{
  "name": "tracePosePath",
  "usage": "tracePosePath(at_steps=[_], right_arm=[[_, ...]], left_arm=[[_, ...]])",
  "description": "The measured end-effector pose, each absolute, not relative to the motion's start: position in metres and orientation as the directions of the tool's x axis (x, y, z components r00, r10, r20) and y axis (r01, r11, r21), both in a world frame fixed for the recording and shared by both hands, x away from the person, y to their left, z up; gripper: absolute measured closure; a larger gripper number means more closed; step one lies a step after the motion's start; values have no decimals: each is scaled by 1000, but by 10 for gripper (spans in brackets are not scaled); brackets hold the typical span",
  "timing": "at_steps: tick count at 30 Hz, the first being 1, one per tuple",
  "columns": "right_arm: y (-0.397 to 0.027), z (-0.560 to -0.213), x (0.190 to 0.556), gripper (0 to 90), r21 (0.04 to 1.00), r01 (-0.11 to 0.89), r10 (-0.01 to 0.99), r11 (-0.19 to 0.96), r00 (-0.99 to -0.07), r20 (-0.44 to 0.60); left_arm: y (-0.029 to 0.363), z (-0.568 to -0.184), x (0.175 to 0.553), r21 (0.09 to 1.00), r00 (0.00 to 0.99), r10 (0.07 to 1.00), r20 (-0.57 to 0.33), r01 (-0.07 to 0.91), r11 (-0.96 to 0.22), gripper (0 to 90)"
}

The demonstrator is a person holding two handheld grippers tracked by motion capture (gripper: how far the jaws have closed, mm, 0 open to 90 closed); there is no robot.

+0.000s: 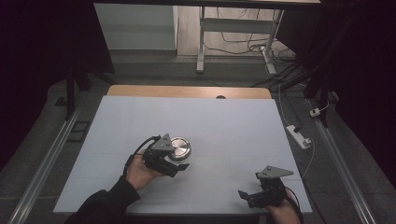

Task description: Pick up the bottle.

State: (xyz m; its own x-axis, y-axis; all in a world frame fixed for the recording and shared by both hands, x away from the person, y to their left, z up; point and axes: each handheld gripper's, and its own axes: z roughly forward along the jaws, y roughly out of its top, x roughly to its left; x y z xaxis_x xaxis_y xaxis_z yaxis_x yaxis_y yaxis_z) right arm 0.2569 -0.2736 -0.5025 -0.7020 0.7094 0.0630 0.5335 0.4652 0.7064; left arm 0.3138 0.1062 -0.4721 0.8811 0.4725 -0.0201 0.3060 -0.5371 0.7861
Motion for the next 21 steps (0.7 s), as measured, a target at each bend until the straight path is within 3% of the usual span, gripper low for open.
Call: tracePosePath(at_steps=[21], right_arm=[[-273,-501,254,0,720,511,711,469,-702,35]], left_arm=[[87,-468,322,787,893,447,-47,308,-534,152]])
